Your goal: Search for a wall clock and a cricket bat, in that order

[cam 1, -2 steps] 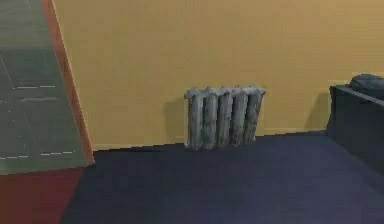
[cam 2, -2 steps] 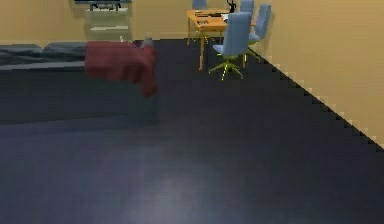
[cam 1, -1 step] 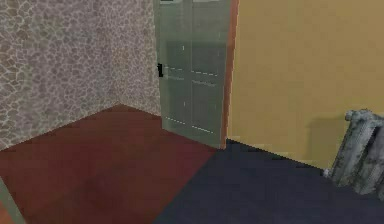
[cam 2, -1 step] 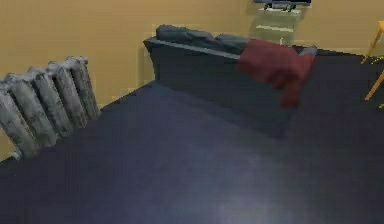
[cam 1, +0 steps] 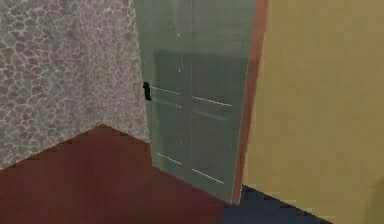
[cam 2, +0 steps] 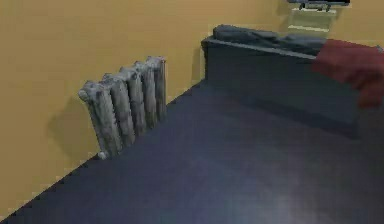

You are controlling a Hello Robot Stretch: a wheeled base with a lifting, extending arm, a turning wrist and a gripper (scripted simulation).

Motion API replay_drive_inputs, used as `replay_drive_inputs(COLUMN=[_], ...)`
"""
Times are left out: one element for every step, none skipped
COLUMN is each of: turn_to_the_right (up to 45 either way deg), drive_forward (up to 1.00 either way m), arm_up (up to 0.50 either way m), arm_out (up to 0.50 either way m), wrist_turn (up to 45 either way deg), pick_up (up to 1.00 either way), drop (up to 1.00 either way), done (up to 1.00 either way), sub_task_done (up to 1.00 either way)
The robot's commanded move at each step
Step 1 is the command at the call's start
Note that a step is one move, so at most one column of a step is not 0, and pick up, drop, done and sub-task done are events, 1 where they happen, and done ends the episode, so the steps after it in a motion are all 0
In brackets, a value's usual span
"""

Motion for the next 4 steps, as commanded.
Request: replay_drive_inputs(turn_to_the_right=[-45.0, -9.0, 0.0, -3.0], drive_forward=[0.0, 0.0, 1.0, 0.0], arm_up=[0.0, 0.0, 0.0, 0.0], arm_out=[0.0, 0.0, 0.0, 0.0], wrist_turn=[0.0, 0.0, 0.0, 0.0], pick_up=[0.0, 0.0, 0.0, 0.0], drop=[0.0, 0.0, 0.0, 0.0], done=[0.0, 0.0, 0.0, 0.0], sub_task_done=[0.0, 0.0, 0.0, 0.0])
